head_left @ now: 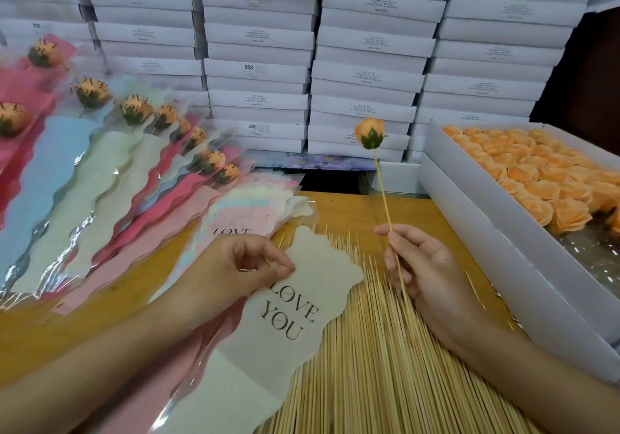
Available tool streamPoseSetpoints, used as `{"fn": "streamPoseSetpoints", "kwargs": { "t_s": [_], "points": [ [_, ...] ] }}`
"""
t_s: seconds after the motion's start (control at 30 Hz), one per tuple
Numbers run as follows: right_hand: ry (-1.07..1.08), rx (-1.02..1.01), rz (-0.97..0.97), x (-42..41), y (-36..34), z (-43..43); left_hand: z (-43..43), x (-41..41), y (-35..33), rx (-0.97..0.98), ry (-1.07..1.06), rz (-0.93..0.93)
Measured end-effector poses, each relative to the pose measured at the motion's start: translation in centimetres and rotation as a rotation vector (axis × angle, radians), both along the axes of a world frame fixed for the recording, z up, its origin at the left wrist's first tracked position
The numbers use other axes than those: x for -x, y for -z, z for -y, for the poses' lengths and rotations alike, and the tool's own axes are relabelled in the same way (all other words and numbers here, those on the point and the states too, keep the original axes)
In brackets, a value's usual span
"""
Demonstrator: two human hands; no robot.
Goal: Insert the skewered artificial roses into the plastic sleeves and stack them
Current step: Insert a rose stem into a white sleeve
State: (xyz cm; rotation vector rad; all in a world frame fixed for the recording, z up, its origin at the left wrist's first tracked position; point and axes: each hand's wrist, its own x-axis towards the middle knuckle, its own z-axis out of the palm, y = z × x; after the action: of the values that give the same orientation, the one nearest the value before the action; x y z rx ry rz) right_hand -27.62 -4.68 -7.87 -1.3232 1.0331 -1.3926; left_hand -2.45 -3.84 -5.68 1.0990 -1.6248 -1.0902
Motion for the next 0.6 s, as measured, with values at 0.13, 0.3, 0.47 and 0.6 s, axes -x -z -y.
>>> {"fn": "streamPoseSetpoints", "kwargs": {
  "t_s": [0.13,0.3,0.47,0.6],
  "points": [
    [0.000,0.003,-0.011,0.0,0.1,0.1,-0.2,-0.3,0.1,-0.119,0.124,-0.054],
    [0.010,0.005,-0.014,0.1,0.2,0.1,0.2,-0.5,0.7,-0.173,0.208,-0.089],
    [0.021,0.005,0.000,-0.1,-0.1,0.0,0.6,-0.8,1.7,-0.095,0.135,-0.104],
    [0.047,0.010,0.041,-0.2,-0.2,0.0,1.0,-0.7,1.9,-0.079,0.054,-0.178]
  ]
}}
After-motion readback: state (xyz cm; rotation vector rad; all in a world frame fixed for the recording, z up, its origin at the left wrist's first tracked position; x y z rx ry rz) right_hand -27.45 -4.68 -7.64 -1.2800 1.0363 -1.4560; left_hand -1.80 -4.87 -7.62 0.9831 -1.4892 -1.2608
